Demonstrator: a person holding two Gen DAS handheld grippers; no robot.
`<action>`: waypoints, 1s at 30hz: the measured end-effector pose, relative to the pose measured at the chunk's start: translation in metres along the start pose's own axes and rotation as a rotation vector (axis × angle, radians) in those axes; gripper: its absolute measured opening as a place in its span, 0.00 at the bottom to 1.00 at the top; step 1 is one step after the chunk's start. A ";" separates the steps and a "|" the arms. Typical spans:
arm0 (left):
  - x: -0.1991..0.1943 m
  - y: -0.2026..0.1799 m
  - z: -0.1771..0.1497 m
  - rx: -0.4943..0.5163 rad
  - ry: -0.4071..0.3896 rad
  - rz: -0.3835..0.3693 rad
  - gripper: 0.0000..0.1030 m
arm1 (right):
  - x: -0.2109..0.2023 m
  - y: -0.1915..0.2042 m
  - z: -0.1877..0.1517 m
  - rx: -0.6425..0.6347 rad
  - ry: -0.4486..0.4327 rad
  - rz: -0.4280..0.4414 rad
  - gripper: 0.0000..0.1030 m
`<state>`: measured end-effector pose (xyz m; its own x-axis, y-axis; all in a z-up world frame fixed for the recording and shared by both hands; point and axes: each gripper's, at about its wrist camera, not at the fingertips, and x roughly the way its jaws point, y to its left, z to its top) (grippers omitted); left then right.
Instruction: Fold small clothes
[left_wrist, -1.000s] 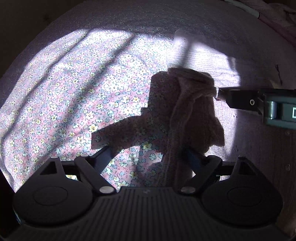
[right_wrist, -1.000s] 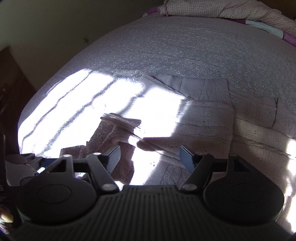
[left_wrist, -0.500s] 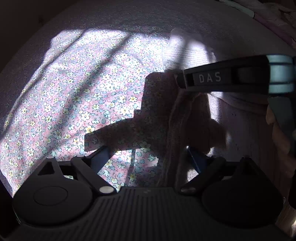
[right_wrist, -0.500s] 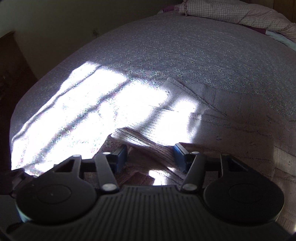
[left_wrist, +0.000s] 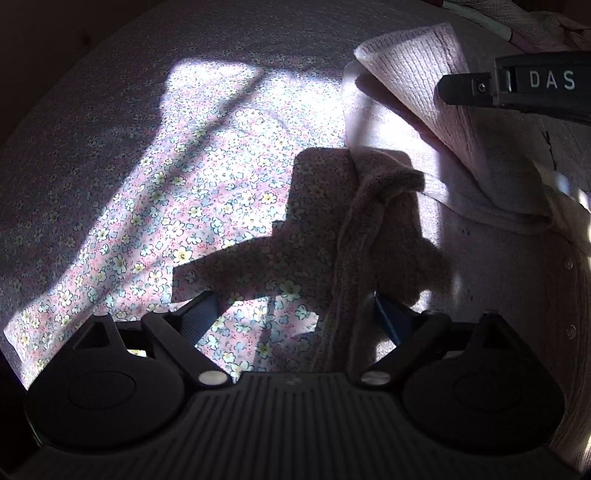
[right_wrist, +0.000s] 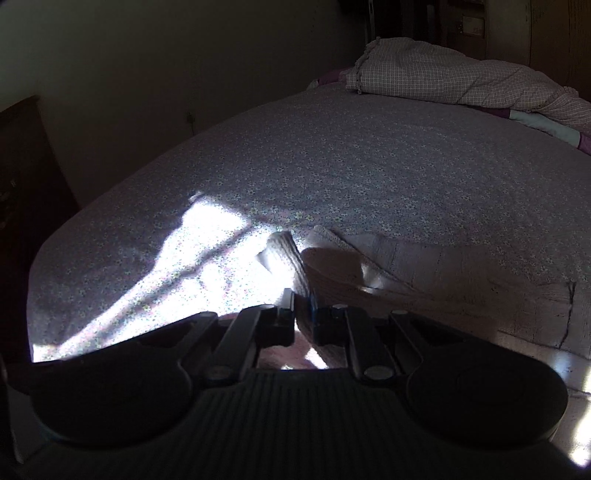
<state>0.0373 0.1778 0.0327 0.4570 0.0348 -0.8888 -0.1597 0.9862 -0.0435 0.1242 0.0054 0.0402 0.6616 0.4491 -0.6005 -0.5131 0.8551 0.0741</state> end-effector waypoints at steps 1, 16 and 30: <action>-0.001 0.001 0.000 -0.008 -0.001 -0.004 0.93 | -0.007 -0.004 0.001 0.008 -0.016 -0.006 0.11; -0.026 -0.015 0.004 -0.003 -0.045 -0.014 0.93 | -0.085 -0.078 -0.009 0.135 -0.156 -0.139 0.10; -0.022 -0.041 0.008 0.058 -0.045 -0.018 0.93 | -0.125 -0.177 -0.064 0.387 -0.160 -0.339 0.10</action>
<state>0.0409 0.1375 0.0575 0.4980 0.0231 -0.8669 -0.1010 0.9944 -0.0315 0.0968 -0.2186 0.0509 0.8455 0.1397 -0.5154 -0.0378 0.9784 0.2031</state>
